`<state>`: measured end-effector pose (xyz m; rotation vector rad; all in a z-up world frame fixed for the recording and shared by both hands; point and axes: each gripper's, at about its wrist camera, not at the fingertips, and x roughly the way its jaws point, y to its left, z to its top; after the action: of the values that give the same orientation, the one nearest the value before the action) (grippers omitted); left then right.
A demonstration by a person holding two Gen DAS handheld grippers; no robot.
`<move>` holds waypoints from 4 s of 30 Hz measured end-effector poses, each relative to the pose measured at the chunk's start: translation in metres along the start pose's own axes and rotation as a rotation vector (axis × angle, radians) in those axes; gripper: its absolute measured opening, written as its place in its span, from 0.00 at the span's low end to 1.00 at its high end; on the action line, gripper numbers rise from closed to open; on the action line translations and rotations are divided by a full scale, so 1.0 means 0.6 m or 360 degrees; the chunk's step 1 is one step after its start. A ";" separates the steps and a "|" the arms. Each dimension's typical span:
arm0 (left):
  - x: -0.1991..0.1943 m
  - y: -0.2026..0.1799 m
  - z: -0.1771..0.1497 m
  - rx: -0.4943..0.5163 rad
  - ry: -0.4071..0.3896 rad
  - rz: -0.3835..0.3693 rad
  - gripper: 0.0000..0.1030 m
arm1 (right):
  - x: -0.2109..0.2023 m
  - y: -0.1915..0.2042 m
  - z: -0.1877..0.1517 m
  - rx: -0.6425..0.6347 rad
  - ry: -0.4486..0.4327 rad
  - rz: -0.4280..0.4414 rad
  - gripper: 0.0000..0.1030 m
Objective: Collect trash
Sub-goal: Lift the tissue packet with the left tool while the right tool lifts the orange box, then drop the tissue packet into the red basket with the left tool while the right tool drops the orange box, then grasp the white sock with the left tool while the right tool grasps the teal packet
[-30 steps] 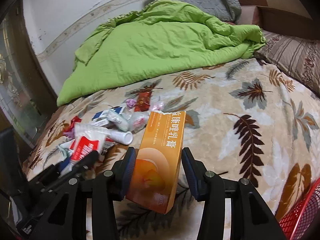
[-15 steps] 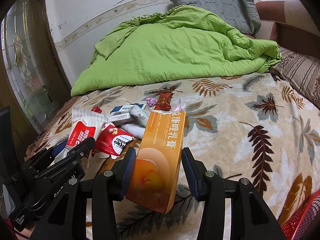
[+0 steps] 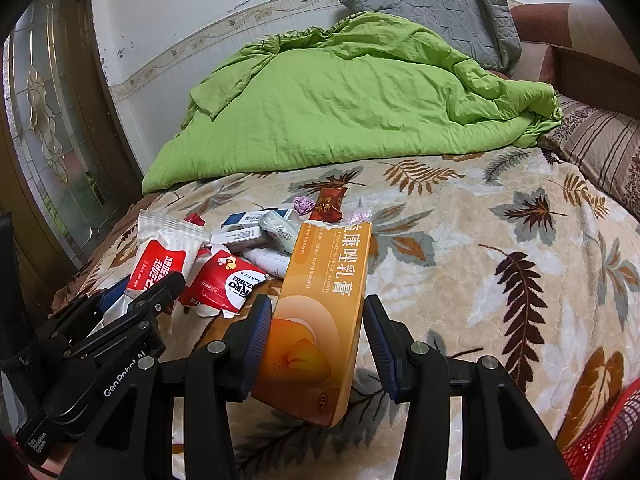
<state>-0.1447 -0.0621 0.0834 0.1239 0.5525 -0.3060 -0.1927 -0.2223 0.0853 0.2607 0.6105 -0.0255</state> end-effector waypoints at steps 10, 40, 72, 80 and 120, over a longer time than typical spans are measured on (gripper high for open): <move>-0.001 -0.001 0.000 0.0000 0.0001 0.0001 0.39 | -0.002 0.002 -0.001 -0.0001 -0.0001 0.0006 0.50; -0.106 -0.200 0.024 0.0199 0.0092 -0.0725 0.39 | -0.255 -0.243 -0.046 0.0485 -0.0089 -0.0129 0.50; -0.161 -0.327 -0.005 0.0338 0.0389 -0.0962 0.67 | -0.359 -0.343 -0.136 0.0660 -0.0020 -0.0260 0.68; -0.156 -0.164 0.004 0.0130 0.0321 -0.0716 0.68 | -0.282 -0.225 -0.080 0.0395 0.0097 -0.0073 0.68; 0.173 0.236 0.009 -0.0456 0.0443 -0.0455 0.29 | 0.206 0.045 0.128 -0.0342 0.0341 0.0187 0.13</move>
<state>-0.0133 0.0446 0.0376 -0.1952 0.8866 -0.4877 -0.0451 -0.2088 0.0818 0.0903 0.8038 0.1825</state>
